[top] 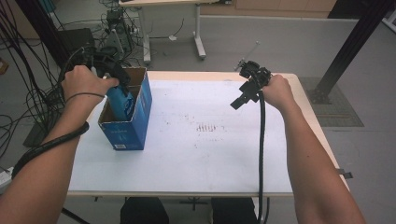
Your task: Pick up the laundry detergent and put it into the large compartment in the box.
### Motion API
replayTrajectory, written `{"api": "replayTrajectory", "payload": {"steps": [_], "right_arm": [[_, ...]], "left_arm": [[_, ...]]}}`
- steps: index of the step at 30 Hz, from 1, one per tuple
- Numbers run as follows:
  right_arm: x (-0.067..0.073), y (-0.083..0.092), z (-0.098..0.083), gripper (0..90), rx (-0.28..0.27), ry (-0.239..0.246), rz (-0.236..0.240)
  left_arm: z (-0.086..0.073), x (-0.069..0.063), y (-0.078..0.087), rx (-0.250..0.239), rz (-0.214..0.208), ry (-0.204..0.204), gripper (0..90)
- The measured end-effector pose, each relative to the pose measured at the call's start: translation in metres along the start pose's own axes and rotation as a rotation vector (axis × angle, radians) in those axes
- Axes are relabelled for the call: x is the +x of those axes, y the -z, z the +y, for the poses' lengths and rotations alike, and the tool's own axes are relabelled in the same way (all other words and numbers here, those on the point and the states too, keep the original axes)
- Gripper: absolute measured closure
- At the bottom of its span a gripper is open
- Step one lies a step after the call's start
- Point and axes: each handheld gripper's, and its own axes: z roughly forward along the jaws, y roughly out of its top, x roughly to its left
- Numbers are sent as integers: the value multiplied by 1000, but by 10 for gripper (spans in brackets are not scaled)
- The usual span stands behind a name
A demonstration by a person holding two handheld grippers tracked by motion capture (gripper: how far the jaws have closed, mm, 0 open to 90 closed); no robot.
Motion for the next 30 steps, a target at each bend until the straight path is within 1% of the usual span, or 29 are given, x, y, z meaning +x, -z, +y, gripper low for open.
{"api": "replayTrajectory", "payload": {"steps": [1,5,7,10,12,16,22,30], "right_arm": [[-1,0,-1,38,-1,1,2],[-2,0,-2,38,-2,-4,3],[-1,0,-1,38,2,-3,0],[-1,0,-1,38,1,-1,0],[-1,0,-1,38,1,-1,4],[-1,0,-1,38,1,0,1],[-1,0,-1,38,1,0,3],[-1,-1,-1,38,0,-1,3]], "left_arm": [[0,0,0,0,0,0,376],[-1,1,-9,-3,0,8,376],[0,1,-14,7,-1,2,376],[-1,4,-19,8,-11,9,376],[-2,4,-22,5,-9,13,376],[-3,4,-26,4,3,18,376],[-5,9,-34,1,-8,28,376],[-5,6,-45,6,10,28,375]]}}
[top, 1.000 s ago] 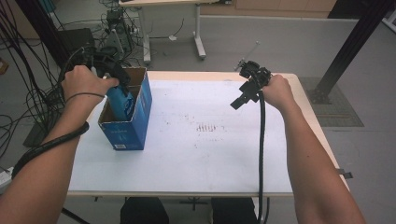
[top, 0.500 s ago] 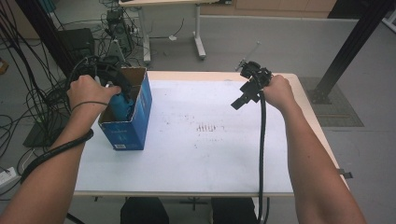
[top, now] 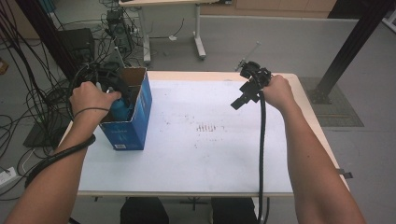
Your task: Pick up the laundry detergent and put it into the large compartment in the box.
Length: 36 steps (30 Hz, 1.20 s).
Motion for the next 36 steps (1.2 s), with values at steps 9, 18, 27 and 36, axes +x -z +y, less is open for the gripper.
{"api": "replayTrajectory", "payload": {"steps": [9,18,27,36], "right_arm": [[0,0,-1,38,-5,-2,2],[-1,0,-3,38,-6,-6,3],[-1,-1,-4,38,-11,-2,6],[-1,-1,-5,38,-11,-4,5]], "left_arm": [[2,-4,-9,13,4,-5,375],[1,-8,-19,21,20,-5,375],[0,-9,-19,20,25,-5,375],[0,-5,-19,22,15,-1,374]]}}
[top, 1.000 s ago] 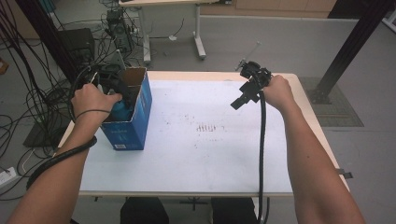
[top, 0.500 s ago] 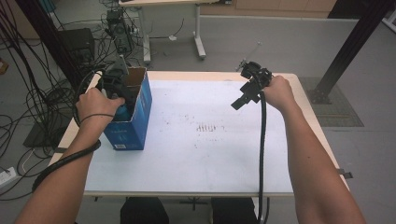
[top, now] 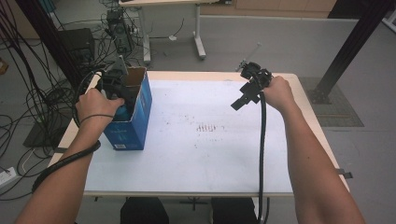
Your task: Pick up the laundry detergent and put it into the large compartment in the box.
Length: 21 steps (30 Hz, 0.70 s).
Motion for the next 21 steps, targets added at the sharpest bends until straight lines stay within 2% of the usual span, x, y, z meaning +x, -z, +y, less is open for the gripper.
{"api": "replayTrajectory", "payload": {"steps": [21], "right_arm": [[1,2,-2,38,-5,-2,-6]], "left_arm": [[1,2,0,7,-6,11,373]]}}
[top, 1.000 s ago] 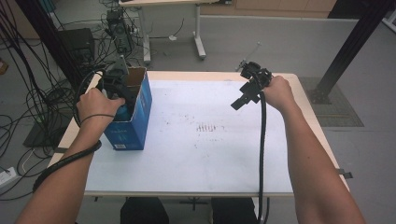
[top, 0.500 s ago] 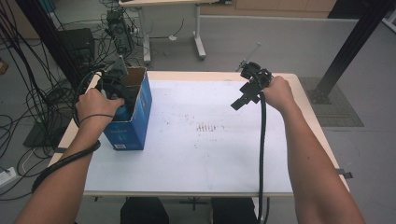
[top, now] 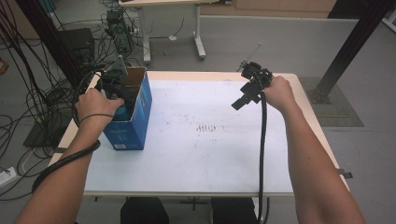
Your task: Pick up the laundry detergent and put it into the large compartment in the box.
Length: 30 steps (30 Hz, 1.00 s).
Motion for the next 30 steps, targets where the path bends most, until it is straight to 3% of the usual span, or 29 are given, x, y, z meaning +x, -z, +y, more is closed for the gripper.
{"api": "replayTrajectory", "payload": {"steps": [30], "right_arm": [[2,0,1,37,-2,3,-2]], "left_arm": [[-2,3,0,-4,-6,11,374]]}}
